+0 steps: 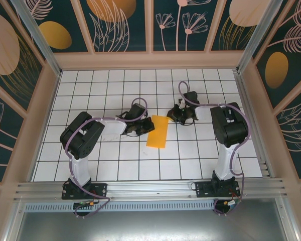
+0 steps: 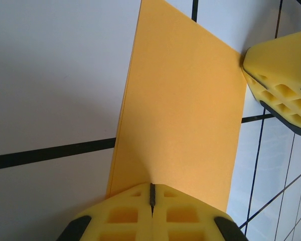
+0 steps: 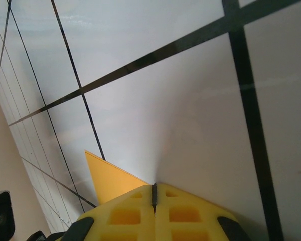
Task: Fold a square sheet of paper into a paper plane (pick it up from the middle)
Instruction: Fold the square sheet of paper in half at the center of the table.
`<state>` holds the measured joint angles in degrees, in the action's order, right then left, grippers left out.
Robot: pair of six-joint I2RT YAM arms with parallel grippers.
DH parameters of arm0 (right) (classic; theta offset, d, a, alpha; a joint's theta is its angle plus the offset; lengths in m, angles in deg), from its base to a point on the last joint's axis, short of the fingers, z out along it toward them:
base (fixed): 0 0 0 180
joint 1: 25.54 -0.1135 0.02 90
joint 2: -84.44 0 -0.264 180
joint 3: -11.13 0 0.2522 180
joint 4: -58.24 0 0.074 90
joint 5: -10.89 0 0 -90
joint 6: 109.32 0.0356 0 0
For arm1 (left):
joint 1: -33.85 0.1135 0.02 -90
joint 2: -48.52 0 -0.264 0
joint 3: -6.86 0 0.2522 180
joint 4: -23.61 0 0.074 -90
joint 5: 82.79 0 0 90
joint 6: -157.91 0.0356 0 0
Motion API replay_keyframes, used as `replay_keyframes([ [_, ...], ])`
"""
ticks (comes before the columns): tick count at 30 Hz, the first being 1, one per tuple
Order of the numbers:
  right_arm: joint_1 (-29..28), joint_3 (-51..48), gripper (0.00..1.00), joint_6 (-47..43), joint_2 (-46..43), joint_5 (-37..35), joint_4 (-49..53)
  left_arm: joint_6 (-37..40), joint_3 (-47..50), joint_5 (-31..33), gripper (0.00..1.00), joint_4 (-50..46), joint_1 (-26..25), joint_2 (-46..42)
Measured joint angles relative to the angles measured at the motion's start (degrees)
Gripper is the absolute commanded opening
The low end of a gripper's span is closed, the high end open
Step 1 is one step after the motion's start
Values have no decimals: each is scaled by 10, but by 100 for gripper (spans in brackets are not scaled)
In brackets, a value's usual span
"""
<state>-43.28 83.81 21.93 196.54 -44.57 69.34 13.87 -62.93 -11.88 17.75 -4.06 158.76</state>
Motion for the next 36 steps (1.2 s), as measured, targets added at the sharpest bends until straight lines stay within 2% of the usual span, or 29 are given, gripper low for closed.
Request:
replay_keyframes([
  [4, 0, -3, 0, -5, -35, -5, 9, 0, 0, 0, 0, 0, 0, 0],
  [7, -8, -27, 0, -4, -95, -16, 7, 0, 0, 0, 0, 0, 0, 0],
  [14, -91, -163, 0, 30, -217, -28, -49, 0, 0, 0, 0, 0, 0, 0],
  [19, -141, -250, 0, 73, -229, -30, -79, 0, 0, 0, 0, 0, 0, 0],
  [23, -156, -297, 0, 93, -235, -26, -100, 0, 1, 0, 0, 1, 0, 0],
  [36, -168, -301, 0, 77, -250, -35, -75, 0, 4, 0, 0, 7, 0, -1],
])
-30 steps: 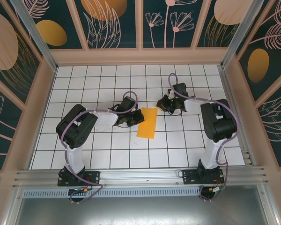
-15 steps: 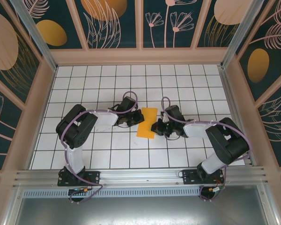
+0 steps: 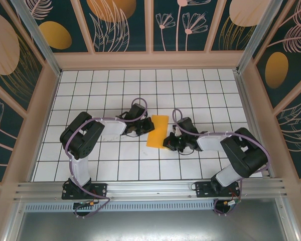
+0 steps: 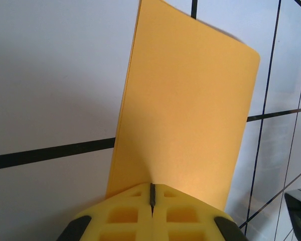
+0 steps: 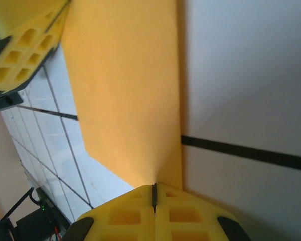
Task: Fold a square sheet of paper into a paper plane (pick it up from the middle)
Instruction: Fold the square sheet of paper in half at the center of the table.
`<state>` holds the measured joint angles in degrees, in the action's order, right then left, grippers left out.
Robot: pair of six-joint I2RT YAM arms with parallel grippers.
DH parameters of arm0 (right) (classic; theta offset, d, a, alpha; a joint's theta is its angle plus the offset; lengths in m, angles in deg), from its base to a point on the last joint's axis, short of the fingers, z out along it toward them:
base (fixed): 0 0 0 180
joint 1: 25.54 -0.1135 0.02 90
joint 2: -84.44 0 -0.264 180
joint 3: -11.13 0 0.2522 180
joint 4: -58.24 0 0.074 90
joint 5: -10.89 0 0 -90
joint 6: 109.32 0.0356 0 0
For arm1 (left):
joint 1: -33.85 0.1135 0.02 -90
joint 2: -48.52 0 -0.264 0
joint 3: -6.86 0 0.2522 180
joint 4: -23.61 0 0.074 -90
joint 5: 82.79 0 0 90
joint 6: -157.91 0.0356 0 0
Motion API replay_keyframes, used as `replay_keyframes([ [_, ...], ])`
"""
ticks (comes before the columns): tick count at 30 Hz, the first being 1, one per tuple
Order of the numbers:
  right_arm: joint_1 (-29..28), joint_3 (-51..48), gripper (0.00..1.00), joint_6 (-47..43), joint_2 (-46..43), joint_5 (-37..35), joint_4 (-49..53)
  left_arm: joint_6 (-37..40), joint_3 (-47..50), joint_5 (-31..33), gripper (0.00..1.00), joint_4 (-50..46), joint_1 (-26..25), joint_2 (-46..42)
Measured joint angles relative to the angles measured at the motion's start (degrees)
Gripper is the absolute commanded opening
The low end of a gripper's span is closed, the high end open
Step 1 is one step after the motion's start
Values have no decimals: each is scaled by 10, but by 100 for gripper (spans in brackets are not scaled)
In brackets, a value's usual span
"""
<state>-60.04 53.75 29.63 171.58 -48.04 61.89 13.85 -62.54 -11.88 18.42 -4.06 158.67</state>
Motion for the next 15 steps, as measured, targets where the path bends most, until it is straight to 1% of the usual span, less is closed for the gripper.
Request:
replay_keyframes([
  [4, -1, 0, 0, -6, -13, 7, -7, 0, 2, 0, 0, 2, 0, 0],
  [11, 0, 0, 0, -7, 25, 14, -13, 0, 3, 0, 0, 4, 0, -1],
  [15, 0, 1, 0, -20, 26, 14, -12, -2, 6, 0, 0, 9, 0, -2],
])
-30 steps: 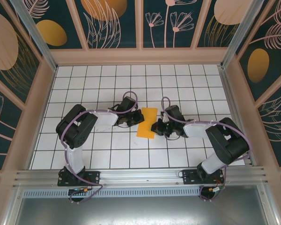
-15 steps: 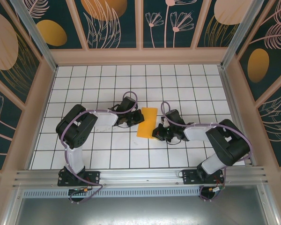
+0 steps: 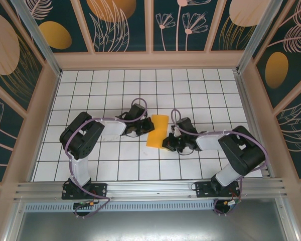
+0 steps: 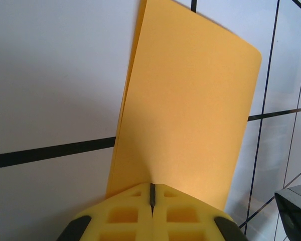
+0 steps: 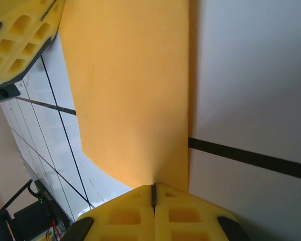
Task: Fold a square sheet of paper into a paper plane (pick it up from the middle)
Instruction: Fold the square sheet of paper in half at the center of the table.
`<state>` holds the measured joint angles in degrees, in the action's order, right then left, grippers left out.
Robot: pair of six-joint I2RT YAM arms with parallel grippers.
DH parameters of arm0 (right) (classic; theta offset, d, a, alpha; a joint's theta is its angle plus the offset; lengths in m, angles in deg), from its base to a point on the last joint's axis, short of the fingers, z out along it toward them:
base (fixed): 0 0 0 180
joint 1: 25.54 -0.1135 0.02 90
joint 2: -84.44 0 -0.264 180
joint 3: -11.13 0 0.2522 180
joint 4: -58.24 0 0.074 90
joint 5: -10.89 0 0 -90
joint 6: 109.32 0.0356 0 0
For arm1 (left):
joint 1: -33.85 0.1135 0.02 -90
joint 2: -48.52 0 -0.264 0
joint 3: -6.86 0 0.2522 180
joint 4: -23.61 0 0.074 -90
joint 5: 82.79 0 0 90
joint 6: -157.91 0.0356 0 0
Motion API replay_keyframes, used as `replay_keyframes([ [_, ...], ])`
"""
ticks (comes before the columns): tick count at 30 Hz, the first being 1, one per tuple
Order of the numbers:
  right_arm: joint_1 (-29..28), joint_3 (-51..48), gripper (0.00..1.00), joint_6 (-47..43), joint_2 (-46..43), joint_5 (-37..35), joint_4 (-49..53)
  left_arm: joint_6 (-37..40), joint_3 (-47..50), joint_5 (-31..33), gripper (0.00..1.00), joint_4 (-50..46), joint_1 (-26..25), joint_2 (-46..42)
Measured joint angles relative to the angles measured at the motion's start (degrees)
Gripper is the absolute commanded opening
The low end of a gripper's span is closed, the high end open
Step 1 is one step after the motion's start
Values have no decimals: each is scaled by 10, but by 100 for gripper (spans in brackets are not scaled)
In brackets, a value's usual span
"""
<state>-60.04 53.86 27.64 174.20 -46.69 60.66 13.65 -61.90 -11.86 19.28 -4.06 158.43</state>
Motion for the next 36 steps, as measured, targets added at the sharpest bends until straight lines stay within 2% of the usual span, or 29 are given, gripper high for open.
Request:
replay_keyframes([
  [7, 20, 24, 0, -58, -12, -8, 68, -20, 38, 9, 0, -5, 0, -37],
  [10, 35, 40, 3, -91, -41, -9, 114, -27, 54, 18, 11, -24, 0, -69],
  [12, 45, 62, 9, -109, -65, -14, 137, -30, 56, 29, 17, -30, 0, -95],
  [17, 64, 109, 12, -128, -74, -41, 148, -35, 61, 57, 18, -30, 0, -161],
  [24, 64, 130, 10, -125, 16, -47, 131, -56, 129, 106, 32, -23, 0, -235],
  [29, 64, 129, 11, -104, 51, -37, 100, -70, 167, 123, 37, -7, 0, -264],
  [36, 64, 101, 11, -59, 62, -26, 36, -87, 191, 110, 39, 40, 7, -261],
])
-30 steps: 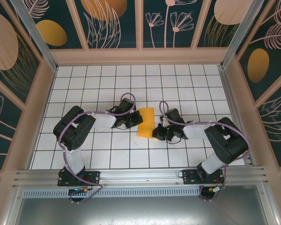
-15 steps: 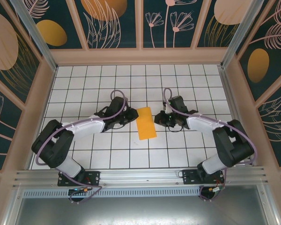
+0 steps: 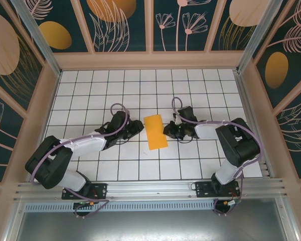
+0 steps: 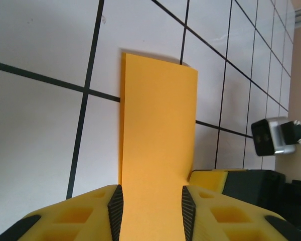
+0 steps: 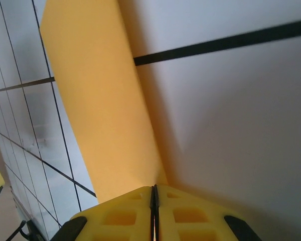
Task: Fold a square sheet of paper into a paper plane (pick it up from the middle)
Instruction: Fold the square sheet of paper in half at the center of the table.
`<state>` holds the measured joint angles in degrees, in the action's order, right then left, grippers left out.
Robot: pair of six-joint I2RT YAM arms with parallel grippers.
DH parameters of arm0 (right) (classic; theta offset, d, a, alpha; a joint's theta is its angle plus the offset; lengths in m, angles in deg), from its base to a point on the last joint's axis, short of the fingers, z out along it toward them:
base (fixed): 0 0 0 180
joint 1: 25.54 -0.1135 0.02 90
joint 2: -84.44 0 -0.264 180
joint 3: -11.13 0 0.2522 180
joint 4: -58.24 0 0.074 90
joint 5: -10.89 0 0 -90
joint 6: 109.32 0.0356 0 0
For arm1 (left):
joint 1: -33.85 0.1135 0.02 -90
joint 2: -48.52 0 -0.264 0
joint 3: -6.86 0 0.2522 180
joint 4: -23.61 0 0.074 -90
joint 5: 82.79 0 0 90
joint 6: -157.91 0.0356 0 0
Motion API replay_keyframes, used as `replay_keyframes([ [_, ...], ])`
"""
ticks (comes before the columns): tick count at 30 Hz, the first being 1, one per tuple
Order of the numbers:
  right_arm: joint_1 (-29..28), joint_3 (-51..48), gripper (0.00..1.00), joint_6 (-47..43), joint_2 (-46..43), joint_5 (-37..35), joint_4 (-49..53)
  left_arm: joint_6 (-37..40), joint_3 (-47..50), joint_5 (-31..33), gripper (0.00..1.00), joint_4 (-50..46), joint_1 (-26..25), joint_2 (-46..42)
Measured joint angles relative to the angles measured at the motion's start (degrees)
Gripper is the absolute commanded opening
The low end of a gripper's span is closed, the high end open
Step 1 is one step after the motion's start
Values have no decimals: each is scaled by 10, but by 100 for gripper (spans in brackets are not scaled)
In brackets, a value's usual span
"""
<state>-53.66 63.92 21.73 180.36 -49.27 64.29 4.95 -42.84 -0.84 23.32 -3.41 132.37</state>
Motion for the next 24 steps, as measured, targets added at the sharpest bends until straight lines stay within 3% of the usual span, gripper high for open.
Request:
replay_keyframes([
  [9, -10, -65, 13, 92, -11, -6, -103, -14, 16, -16, 42, 55, 5, 10],
  [14, -22, -69, 14, 119, -22, -11, -105, -17, 16, -27, 49, 67, 5, 18],
  [24, -20, -38, 14, 71, -50, -17, -48, -17, 8, -74, 49, 75, 5, 76],
])
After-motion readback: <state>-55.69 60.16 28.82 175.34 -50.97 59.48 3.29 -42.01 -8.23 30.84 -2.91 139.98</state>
